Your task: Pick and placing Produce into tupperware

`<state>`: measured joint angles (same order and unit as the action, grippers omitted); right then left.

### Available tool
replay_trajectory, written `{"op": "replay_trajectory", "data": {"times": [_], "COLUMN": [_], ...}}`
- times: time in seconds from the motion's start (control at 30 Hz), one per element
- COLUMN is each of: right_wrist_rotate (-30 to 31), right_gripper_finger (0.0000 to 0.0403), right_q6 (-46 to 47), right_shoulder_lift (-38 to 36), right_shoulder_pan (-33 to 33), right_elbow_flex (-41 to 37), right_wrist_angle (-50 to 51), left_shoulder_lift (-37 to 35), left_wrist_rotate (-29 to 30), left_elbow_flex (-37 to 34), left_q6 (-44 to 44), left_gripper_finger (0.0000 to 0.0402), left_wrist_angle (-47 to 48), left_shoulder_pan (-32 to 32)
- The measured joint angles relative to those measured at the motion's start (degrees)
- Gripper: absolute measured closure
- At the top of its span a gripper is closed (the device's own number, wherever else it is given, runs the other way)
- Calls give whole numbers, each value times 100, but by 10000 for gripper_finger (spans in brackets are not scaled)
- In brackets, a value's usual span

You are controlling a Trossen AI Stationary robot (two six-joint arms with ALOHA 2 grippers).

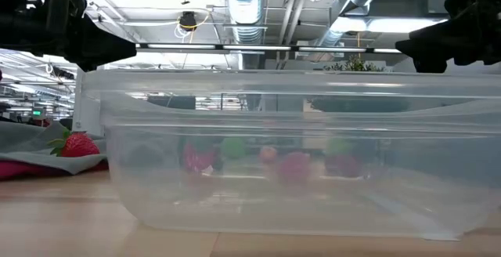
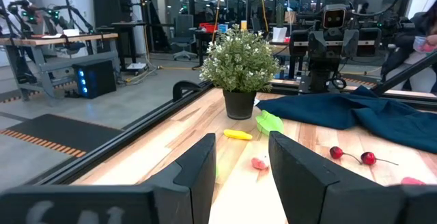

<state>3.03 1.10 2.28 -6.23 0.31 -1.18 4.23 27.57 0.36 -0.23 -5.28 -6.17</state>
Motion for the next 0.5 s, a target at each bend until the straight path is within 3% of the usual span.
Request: {"op": "replay_trajectory", "data": {"times": [0.5], "right_wrist_rotate": [0], "right_gripper_finger": [221], "right_q6": [-244], "right_shoulder_lift": [2], "right_shoulder_pan": [-1], "right_elbow_flex": [1], "right_wrist_angle": [-1], "left_shoulder_lift": [2], "left_wrist_rotate": [0], "left_elbow_flex": [0], "left_q6": [0], "left_gripper_finger": [274], "left_wrist_angle": [0], "left_shoulder_pan": [0]}}
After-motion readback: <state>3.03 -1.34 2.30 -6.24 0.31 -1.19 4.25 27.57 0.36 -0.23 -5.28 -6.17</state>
